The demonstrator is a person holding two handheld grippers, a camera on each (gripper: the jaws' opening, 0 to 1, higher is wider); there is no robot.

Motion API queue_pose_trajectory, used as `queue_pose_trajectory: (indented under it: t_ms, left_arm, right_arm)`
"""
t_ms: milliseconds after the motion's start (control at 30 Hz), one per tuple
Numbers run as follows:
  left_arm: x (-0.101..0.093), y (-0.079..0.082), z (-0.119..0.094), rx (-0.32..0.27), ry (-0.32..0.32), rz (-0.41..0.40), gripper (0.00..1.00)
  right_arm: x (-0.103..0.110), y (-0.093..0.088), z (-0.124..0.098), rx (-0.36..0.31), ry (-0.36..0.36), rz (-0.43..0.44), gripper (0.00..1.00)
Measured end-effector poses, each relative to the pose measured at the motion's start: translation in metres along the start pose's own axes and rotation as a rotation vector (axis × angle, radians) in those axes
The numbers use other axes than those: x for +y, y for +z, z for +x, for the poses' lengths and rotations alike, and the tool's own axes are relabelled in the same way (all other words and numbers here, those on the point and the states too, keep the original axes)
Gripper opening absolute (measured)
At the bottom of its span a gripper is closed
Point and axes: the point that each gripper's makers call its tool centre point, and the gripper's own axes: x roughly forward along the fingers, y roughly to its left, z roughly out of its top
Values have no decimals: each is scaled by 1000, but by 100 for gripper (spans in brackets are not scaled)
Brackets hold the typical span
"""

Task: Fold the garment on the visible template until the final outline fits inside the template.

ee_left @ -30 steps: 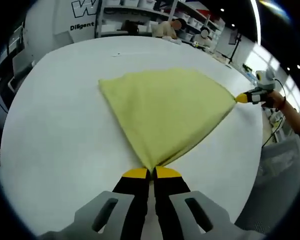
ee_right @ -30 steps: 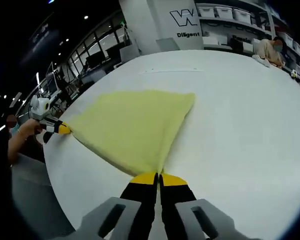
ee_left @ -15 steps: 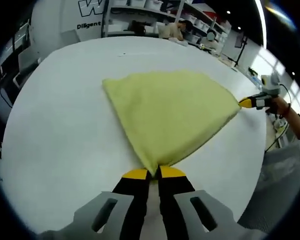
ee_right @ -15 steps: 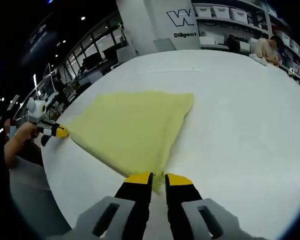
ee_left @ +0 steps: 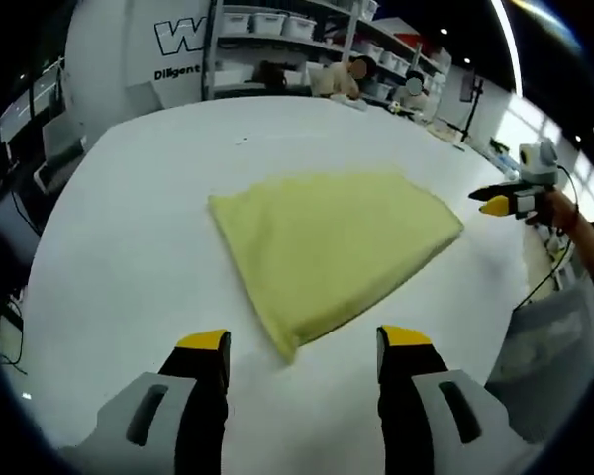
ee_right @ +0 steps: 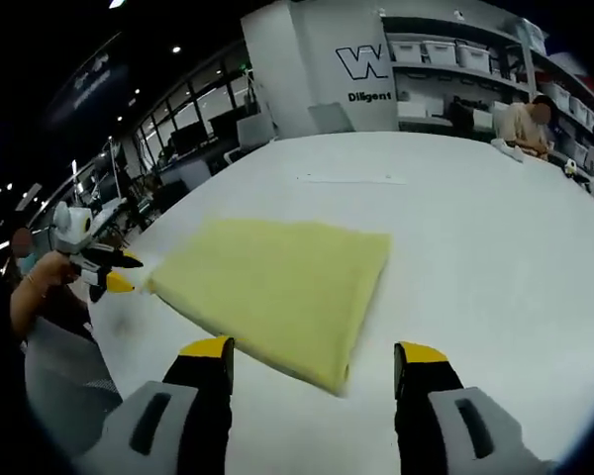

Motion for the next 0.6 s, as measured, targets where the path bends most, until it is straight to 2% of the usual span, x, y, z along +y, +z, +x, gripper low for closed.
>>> queue_pose_trajectory:
  t_ms: [100, 200, 267, 433, 533, 600]
  left_arm:
    - [-2, 6, -8, -43, 20, -6, 68]
    - [0, 4, -16, -55, 57, -14, 82]
    - [-3, 3, -22, -63, 61, -10, 88]
    - [-10, -2, -35, -65, 58, -11, 93]
    - [-14, -1, -45, -90, 67, -19, 98]
    - [-17, 2, -50, -117, 66, -36, 99]
  right_arm:
    - [6, 8, -11, -47, -15, -2, 80]
    - [14, 7, -22, -56, -21, 5, 86]
    - [19, 7, -26, -58, -18, 3, 88]
    - [30, 1, -36, -54, -19, -12, 94]
    - [39, 0, -41, -65, -18, -16, 99]
    - [45, -1, -45, -66, -11, -23, 99]
